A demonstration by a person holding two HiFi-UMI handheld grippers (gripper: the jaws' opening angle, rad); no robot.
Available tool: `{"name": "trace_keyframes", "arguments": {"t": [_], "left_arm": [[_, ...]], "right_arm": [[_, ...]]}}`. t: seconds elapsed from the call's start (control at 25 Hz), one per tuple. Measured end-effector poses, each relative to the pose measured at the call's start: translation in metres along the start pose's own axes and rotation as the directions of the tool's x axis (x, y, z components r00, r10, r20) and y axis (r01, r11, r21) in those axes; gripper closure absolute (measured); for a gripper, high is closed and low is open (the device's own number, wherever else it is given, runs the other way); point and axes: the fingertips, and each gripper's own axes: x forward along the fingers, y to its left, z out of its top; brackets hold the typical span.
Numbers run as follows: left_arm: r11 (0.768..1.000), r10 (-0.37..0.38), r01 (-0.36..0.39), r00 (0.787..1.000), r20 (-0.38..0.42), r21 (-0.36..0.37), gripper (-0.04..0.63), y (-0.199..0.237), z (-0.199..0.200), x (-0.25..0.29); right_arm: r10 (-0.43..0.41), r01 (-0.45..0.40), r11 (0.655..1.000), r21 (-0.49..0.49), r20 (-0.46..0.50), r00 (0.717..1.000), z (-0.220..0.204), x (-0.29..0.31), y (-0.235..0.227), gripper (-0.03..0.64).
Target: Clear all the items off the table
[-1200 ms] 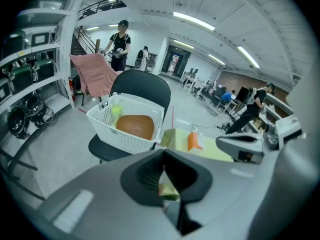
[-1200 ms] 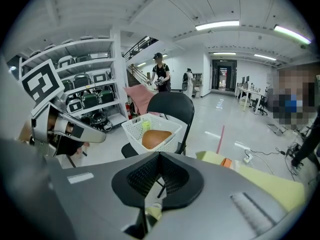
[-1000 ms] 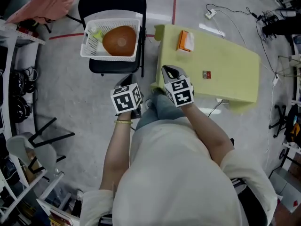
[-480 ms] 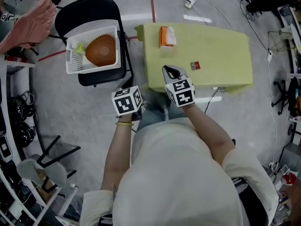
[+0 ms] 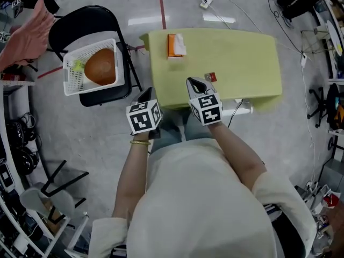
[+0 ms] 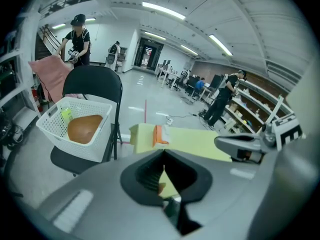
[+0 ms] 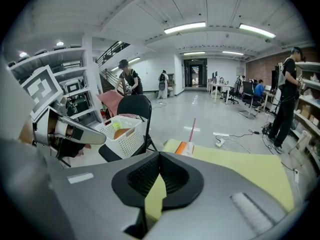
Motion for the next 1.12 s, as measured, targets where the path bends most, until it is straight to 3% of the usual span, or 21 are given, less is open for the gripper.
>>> {"name": "trace_keyframes", "arguments": {"t": [0.68, 1.12], "left_arm": [[1.000, 0.001, 0.000, 0.999, -0.054, 0.011, 0.586, -0.081, -0.009, 0.069], [0.999, 0.033, -0.036, 0.995, -0.092, -0.033, 0.586, -0.100, -0.035, 0.118]], "right_arm": [[-0.034, 0.037, 0.998, 0.052, -0.060, 0.998, -0.044, -0.004, -0.114, 0.617], [-0.025, 0.034, 0.998, 0.057, -0.157, 0.987, -0.101, 0.020, -0.165, 0.617]]}}
